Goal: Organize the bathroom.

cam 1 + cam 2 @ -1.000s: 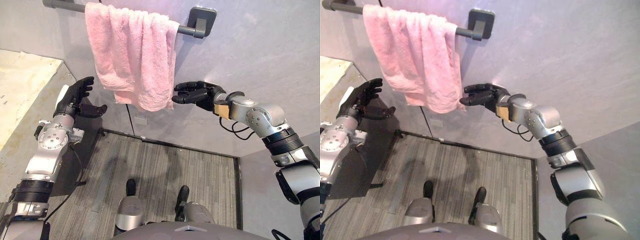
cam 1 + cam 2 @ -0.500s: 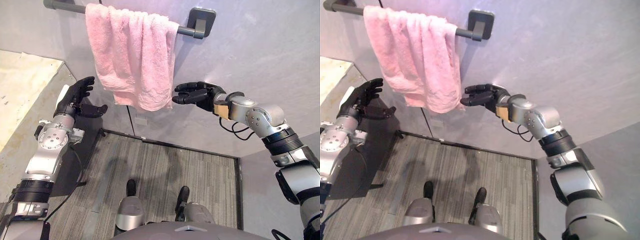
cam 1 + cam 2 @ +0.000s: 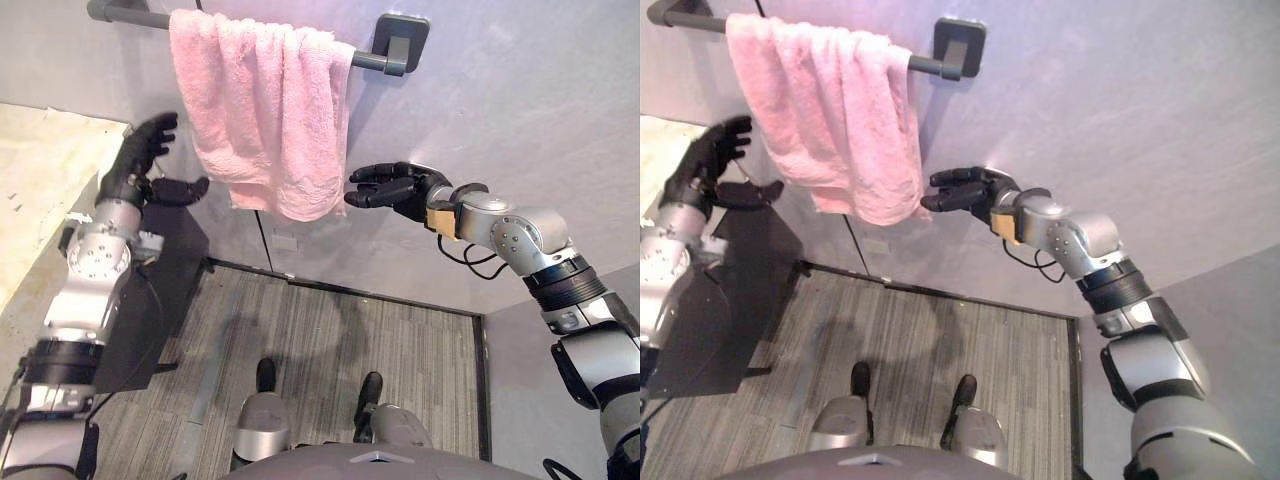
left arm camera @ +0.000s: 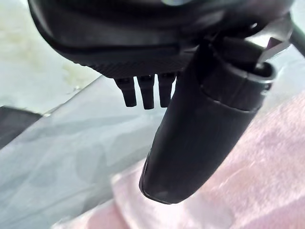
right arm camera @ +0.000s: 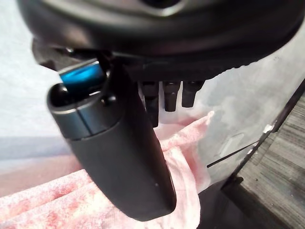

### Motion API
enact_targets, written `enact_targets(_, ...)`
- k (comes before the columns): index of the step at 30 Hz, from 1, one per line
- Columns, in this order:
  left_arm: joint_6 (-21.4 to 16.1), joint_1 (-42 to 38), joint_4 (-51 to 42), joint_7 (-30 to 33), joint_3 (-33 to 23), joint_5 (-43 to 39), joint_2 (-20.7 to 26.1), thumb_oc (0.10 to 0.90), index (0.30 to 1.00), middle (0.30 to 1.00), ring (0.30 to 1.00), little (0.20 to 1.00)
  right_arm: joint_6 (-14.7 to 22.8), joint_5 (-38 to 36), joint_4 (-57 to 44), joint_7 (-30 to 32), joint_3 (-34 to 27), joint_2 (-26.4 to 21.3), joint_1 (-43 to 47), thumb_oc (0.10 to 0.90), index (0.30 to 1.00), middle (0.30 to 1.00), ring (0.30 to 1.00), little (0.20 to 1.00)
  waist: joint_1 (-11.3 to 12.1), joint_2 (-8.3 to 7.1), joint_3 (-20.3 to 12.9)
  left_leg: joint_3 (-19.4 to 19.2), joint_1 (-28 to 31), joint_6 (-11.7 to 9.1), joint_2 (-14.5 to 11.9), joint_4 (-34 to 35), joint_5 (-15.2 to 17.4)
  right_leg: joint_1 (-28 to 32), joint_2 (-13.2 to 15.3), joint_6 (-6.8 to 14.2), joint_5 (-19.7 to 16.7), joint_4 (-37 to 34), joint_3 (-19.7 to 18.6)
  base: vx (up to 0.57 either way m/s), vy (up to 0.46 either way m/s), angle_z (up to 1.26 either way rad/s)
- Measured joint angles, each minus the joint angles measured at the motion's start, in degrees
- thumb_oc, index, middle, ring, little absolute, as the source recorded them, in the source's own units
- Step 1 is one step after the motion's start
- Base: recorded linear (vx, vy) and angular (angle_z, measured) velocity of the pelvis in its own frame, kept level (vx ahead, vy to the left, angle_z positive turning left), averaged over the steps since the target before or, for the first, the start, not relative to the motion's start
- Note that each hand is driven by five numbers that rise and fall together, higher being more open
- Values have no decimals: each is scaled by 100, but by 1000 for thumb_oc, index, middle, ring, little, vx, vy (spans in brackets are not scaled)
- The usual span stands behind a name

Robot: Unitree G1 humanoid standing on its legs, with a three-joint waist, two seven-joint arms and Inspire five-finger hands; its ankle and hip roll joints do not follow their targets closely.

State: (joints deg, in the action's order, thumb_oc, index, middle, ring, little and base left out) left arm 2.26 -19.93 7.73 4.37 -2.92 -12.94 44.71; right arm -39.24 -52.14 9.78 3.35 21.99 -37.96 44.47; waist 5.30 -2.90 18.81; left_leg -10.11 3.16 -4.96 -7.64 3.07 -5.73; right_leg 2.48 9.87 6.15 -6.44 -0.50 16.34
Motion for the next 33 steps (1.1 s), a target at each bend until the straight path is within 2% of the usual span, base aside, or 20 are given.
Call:
enact_targets(2, -105, -437, 442, 268, 8, -28, 134, 800, 900, 900, 900, 900, -1, -6, 1, 1, 150, 1, 118, 800, 900, 900, 900, 900, -107, 10, -6, 15, -3, -1, -1, 0, -1, 1, -1, -1, 0, 5, 11, 0, 0, 0)
enact_targets(9, -36, -540, 615, 132, 83, -606, 101, 800, 900, 900, 900, 900, -1, -9, 18, 103, 189, 3, 147, 800, 900, 900, 900, 900, -102, 10, -6, 14, -6, 0, -1, -18, -3, -9, -1, -20, 14, 39, -3, -7, 0, 0)
enact_targets(13, 305, -539, 655, -21, 158, -1157, -156, 800, 900, 900, 900, 900, 15, -2, 103, 107, 189, 3, 180, 800, 900, 900, 900, 900, -82, 65, -39, 27, -80, -1, -4, -82, 1, -67, 7, -23, 17, 85, -12, -23, 1, 0)
enact_targets(16, 559, -531, 657, -176, 229, -1223, -285, 800, 900, 900, 900, 900, 18, 2, 153, 107, 189, 3, 193, 800, 900, 900, 900, 900, -78, 109, -63, 30, -80, -1, -7, -89, 1, -77, 8, -26, 22, 111, -18, 0, 0, 0)
enact_targets(25, 693, -477, 659, -333, 263, -1249, -393, 800, 900, 900, 900, 900, 24, 2, 175, 99, 189, 3, 221, 800, 900, 900, 900, 900, -74, 115, -67, 12, -88, 5, -11, -86, -3, -117, 7, -41, 31, 140, -43, 0, 0, 0)
enact_targets(30, 857, -477, 659, -407, 242, -1877, -452, 800, 900, 900, 900, 900, 36, 9, 180, 99, 189, 3, 222, 800, 900, 900, 900, 900, -71, 115, -67, 10, -95, 7, -11, -87, -5, -127, 8, -40, 31, 145, -47, 0, 0, 0)
enact_targets(31, 930, -477, 659, -412, 201, -2089, -519, 800, 900, 900, 900, 900, 36, 9, 183, 99, 189, 3, 222, 800, 900, 900, 900, 900, -72, 116, -67, 10, -95, 7, -11, -87, -5, -128, 8, -40, 31, 147, -48, 0, 0, 0)
enact_targets(32, 1106, -470, 660, -385, 3, -2789, -886, 800, 900, 900, 900, 900, 40, 9, 193, 100, 189, 3, 222, 800, 900, 900, 900, 900, -70, 120, -70, 8, -95, 7, -10, -91, -5, -130, 10, -40, 31, 150, -51, 0, 0, 0)
enact_targets(33, 1106, -470, 660, -385, 3, -2789, -886, 800, 900, 900, 900, 900, 40, 9, 193, 100, 189, 3, 222, 800, 900, 900, 900, 900, -70, 120, -70, 8, -95, 7, -10, -91, -5, -130, 10, -40, 31, 150, -51, 0, 0, 0)
